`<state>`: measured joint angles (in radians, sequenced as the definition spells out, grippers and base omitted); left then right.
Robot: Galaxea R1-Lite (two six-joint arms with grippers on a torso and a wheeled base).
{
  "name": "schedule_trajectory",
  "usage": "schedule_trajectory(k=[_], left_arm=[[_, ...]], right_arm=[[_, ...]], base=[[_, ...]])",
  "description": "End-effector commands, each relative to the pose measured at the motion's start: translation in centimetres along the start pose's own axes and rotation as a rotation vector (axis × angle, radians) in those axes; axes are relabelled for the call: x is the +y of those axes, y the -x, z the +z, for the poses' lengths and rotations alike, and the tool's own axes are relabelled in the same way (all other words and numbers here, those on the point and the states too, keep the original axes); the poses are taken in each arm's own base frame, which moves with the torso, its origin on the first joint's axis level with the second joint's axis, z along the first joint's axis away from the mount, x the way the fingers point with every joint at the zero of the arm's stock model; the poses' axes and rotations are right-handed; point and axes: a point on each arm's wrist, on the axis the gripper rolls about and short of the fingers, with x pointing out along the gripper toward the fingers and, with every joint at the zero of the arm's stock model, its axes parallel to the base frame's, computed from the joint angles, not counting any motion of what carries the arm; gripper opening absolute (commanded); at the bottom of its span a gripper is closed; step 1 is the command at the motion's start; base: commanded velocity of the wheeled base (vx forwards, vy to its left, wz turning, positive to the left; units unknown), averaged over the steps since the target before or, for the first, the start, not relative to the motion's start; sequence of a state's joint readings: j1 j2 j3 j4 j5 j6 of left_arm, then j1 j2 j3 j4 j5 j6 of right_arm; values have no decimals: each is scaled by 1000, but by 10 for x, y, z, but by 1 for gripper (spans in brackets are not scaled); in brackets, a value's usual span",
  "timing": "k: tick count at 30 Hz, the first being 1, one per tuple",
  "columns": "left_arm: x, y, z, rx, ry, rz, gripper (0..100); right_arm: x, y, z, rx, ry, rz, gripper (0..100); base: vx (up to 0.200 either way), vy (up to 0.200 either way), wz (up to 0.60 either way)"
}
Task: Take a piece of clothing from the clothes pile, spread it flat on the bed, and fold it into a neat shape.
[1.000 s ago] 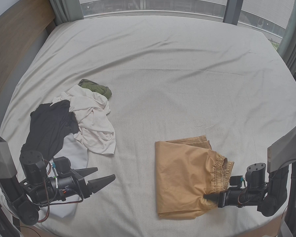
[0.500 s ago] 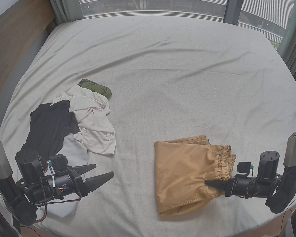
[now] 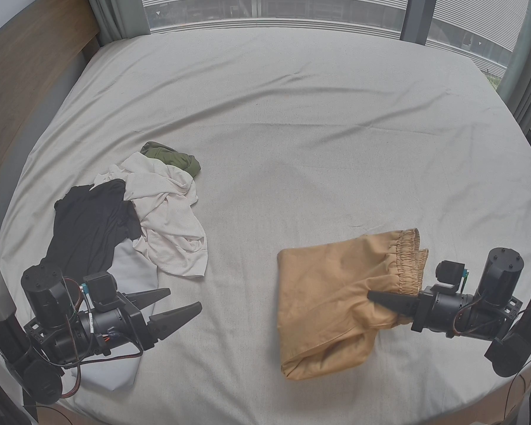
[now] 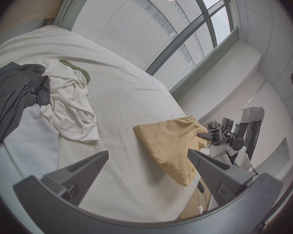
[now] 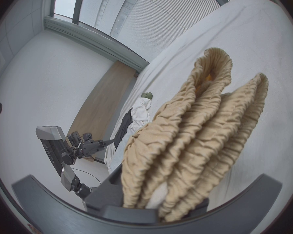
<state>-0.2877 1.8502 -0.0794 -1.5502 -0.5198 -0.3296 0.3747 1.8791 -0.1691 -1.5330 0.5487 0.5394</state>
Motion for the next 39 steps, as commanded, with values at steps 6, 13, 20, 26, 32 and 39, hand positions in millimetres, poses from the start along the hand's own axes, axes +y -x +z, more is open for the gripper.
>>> schedule_trajectory(k=[6,13,20,26,32,39], left_arm=[[1,2,0,-3,-2,11,100],[-2,5,4,-21,-41,6,100],[-2,9,-1,-4,-137,15,100],[-4,11,0,-10,-148,12,100],[-5,11,1,-16,-150,9,100],[-5,11,1,-15,-148,8,100]], right_arm=[[10,-2,19,-79,53,45,0],[16,-8,41,-154,95,83,0],[13,-16,66,-204,91,79,0],[20,-21,92,-215,91,65,0],[20,-25,120,-234,92,41,0],[23,-31,145,-258,105,42,0]], base=[[0,0,0],[0,0,0],[0,0,0],[0,0,0],[0,0,0],[0,0,0]])
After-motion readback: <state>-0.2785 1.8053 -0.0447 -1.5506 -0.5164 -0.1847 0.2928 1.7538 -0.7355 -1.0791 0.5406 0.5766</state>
